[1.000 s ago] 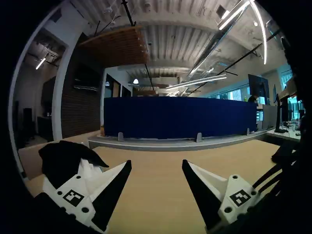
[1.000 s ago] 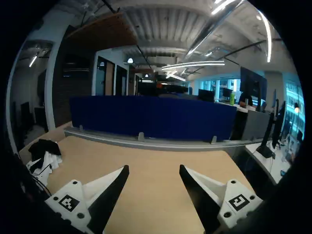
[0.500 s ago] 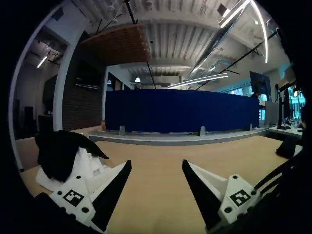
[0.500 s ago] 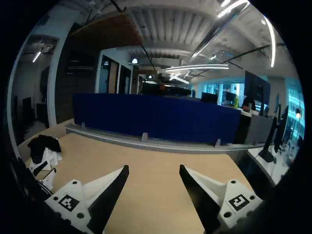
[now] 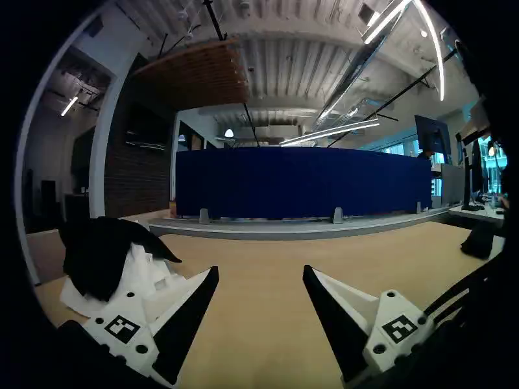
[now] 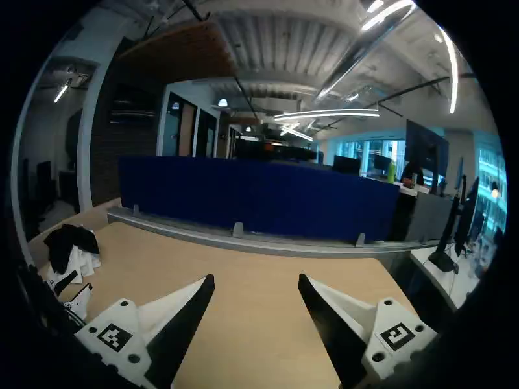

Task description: Fold towel

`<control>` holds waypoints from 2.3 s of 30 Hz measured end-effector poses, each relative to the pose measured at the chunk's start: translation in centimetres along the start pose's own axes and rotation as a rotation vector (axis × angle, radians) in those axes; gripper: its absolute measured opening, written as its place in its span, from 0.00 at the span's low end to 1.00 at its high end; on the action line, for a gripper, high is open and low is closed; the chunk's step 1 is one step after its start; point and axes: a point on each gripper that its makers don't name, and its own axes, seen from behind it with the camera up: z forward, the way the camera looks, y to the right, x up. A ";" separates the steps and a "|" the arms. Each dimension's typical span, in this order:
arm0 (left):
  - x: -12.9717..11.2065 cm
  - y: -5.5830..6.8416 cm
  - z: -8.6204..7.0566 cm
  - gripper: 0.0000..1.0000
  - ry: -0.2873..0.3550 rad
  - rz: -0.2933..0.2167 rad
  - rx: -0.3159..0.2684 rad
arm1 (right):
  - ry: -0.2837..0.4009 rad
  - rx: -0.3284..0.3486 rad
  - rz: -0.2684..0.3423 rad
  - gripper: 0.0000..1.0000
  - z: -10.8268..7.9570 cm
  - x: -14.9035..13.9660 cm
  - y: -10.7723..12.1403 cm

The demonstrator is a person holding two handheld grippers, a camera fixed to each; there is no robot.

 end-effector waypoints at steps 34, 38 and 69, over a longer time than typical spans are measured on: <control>0.1 0.2 0.0 0.96 -0.001 0.007 -0.001 | 0.216 -0.085 0.096 1.00 -2.6 0.8 10.1; 0.1 0.2 0.0 0.96 -0.001 0.006 -0.001 | 0.227 -0.093 0.120 1.00 -2.7 -1.0 11.1; 0.2 0.0 -0.1 0.96 -0.002 0.006 -0.001 | 0.238 -0.080 0.143 1.00 2.1 -17.6 12.3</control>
